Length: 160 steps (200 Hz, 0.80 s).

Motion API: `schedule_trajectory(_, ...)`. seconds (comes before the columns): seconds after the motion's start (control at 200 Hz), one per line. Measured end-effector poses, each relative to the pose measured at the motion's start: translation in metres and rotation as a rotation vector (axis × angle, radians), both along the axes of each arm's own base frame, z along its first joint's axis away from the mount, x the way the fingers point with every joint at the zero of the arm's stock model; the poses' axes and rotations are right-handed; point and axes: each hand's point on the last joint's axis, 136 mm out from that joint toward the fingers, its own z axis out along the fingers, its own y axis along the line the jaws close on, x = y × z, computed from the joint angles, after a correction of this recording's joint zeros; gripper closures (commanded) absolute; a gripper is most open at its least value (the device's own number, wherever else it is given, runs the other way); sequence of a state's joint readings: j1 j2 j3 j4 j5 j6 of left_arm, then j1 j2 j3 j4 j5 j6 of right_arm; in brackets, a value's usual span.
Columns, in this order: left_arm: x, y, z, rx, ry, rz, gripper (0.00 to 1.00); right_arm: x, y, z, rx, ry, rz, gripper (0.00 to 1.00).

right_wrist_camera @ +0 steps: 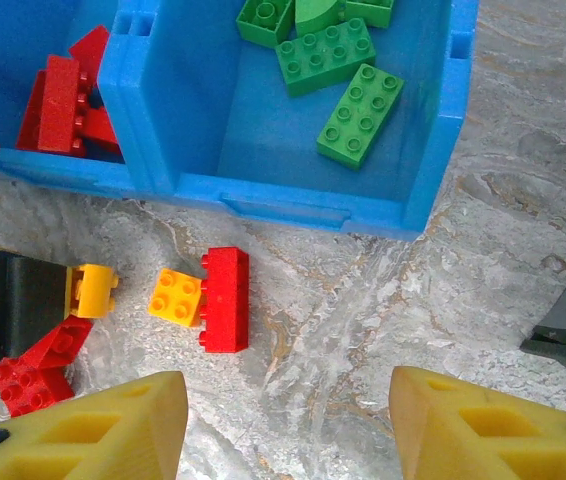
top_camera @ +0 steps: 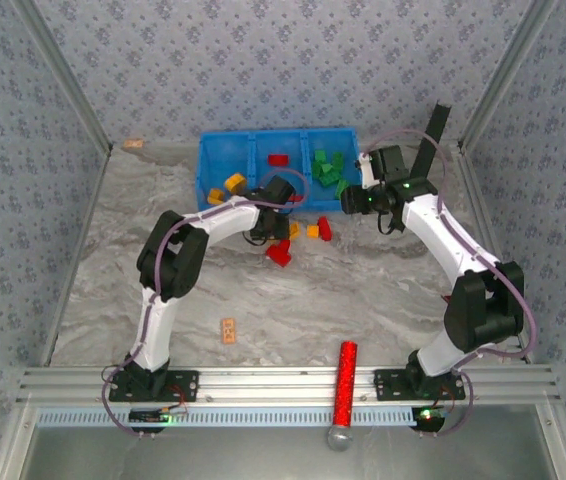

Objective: Sort the legos into containers by color
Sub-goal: Pick up the lego from the center of the table, then place the lego in the container.

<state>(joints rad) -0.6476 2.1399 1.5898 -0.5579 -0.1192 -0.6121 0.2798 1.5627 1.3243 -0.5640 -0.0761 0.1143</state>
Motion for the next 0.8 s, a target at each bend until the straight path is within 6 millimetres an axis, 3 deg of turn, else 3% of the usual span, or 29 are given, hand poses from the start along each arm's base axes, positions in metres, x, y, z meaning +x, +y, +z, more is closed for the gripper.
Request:
schedule_trajectory(0.16,-0.001,0.012,-0.003,-0.001,0.007,0.024,0.57,-0.002,0.0,-0.004,0.016,0.015,0.001,0.44)
schedule_trajectory(0.57,-0.016,0.037,0.0,0.009,0.021,0.051,0.71,-0.012,0.008,-0.039,0.059,0.12,0.017,0.43)
schedule_trajectory(0.68,-0.02,0.044,0.015,0.002,0.009,0.055,0.73,-0.01,0.015,-0.055,0.08,0.159,0.033,0.4)
schedule_trajectory(0.8,-0.014,0.049,0.047,-0.033,-0.048,0.06,0.75,-0.006,0.021,-0.082,0.09,0.217,0.045,0.39)
